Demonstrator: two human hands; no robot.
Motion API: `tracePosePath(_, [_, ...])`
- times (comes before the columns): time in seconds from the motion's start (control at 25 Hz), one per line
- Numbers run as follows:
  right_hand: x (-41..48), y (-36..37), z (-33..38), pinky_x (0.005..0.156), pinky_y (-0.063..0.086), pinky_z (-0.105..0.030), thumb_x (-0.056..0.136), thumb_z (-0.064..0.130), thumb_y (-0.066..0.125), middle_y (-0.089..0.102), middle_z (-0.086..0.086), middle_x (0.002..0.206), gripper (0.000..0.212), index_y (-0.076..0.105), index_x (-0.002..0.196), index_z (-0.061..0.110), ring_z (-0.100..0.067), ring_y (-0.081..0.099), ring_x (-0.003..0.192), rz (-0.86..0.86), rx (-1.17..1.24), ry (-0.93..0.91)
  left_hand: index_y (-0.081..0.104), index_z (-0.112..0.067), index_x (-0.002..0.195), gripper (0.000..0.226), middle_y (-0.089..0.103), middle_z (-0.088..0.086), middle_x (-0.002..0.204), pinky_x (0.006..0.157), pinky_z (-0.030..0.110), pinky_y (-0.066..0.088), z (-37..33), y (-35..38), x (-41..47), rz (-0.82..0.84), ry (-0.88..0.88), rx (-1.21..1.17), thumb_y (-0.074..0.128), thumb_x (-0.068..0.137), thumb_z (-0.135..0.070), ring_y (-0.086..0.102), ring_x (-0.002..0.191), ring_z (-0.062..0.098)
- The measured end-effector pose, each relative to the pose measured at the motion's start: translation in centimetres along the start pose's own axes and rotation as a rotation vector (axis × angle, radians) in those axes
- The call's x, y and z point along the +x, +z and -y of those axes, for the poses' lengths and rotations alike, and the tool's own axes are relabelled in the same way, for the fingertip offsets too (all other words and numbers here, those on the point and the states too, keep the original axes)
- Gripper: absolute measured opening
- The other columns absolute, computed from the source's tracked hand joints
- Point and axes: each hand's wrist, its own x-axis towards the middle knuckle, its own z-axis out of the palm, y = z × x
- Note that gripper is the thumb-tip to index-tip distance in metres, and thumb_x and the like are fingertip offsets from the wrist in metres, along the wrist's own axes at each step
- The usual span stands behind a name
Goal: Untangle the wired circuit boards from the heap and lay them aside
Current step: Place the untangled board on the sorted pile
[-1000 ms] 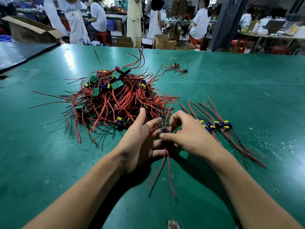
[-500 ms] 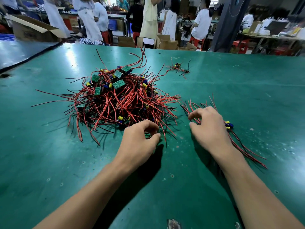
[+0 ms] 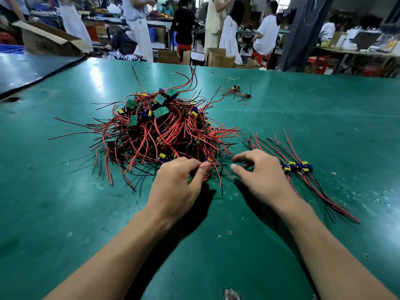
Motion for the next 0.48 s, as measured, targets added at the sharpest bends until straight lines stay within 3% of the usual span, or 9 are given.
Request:
tracePosePath(0.16, [-0.6, 0.3, 1.3, 0.069, 0.048, -0.023, 0.077, 0.026, 0.082, 0.07, 0.005, 0.077, 0.012, 0.073, 0.084, 0.022, -0.007, 0.06, 0.069, 0.109, 0.123, 0.003, 0.076, -0.014, 0.095, 0.025, 0.07, 0.0, 0.079, 0.062, 0.036, 0.053, -1.4, 0.2, -0.5, 0.082, 0.234, -0.041, 0.056, 0.098, -0.03, 0.065, 0.069, 0.02])
tracePosePath(0.24, [-0.8, 0.4, 1.6, 0.064, 0.045, -0.023, 0.065, 0.026, 0.072, 0.065, 0.006, 0.071, 0.016, 0.065, 0.08, 0.024, -0.008, 0.054, 0.064, 0.164, 0.15, -0.016, 0.076, -0.015, 0.1, 0.026, 0.067, -0.001, 0.079, 0.056, 0.034, 0.052, -2.2, 0.5, -1.0, 0.083, 0.316, -0.027, 0.056, 0.096, -0.031, 0.062, 0.066, 0.021])
tracePosePath(0.32, [-1.1, 0.6, 1.8, 0.068, 0.045, -0.019, 0.062, 0.029, 0.061, 0.065, 0.006, 0.081, 0.033, 0.065, 0.095, 0.026, -0.006, 0.057, 0.071, 0.202, 0.148, -0.108, 0.075, -0.014, 0.101, 0.027, 0.065, 0.002, 0.084, 0.053, 0.037, 0.052, -2.6, 0.7, -1.3, 0.061, 0.354, -0.031, 0.055, 0.096, -0.031, 0.062, 0.067, 0.024])
tracePosePath(0.4, [-1.4, 0.7, 2.2, 0.082, 0.047, -0.016, 0.069, 0.039, 0.056, 0.068, 0.005, 0.101, 0.049, 0.067, 0.115, 0.027, -0.005, 0.062, 0.091, 0.233, 0.178, -0.196, 0.074, -0.011, 0.102, 0.03, 0.066, 0.005, 0.092, 0.054, 0.04, 0.053, -2.6, 0.9, -1.3, 0.038, 0.372, -0.056, 0.052, 0.098, -0.032, 0.064, 0.07, 0.027])
tracePosePath(0.48, [-1.6, 1.0, 2.6, 0.085, 0.046, -0.016, 0.074, 0.041, 0.052, 0.067, 0.0, 0.101, 0.046, 0.07, 0.115, 0.031, -0.006, 0.061, 0.094, 0.236, 0.202, -0.251, 0.074, -0.011, 0.103, 0.032, 0.066, 0.005, 0.099, 0.057, 0.04, 0.054, -2.5, 0.9, -1.3, 0.024, 0.374, -0.08, 0.052, 0.099, -0.033, 0.066, 0.074, 0.027])
